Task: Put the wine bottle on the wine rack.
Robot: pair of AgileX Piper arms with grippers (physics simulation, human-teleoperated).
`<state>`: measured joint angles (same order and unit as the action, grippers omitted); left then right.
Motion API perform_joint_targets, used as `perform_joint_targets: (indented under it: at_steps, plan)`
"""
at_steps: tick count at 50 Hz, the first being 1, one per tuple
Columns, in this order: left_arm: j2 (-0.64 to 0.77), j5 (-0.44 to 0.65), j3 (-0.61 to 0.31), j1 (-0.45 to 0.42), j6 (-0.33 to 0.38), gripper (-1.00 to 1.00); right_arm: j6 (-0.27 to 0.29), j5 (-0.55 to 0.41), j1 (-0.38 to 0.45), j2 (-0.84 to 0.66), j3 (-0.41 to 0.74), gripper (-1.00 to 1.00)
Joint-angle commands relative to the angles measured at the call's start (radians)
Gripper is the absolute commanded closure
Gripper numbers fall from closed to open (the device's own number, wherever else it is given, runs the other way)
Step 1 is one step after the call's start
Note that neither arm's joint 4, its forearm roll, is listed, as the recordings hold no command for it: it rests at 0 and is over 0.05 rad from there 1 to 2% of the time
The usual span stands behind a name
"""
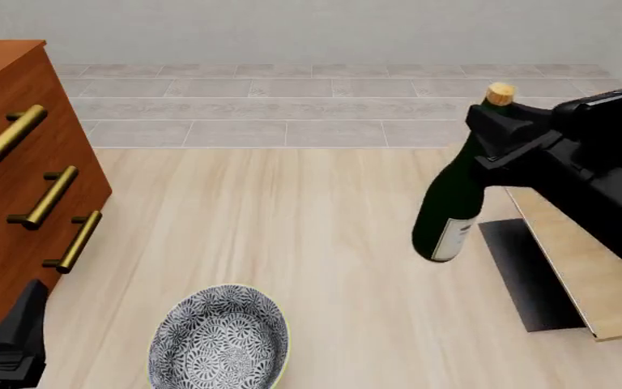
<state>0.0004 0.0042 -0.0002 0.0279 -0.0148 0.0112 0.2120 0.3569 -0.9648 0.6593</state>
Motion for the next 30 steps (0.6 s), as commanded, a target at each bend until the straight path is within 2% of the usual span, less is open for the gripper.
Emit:
perform_joint_targets:
  at_steps: [1,30]
  plan:
    - [0.000,0.001,0.000,0.000,-0.003,-1.00,-0.021,-0.085,-0.047,0.033,0.067,1.00]
    - [0.000,-0.006,0.000,-0.012,-0.010,-1.00,-0.072,-0.230,-0.161,0.094,0.209,1.00]
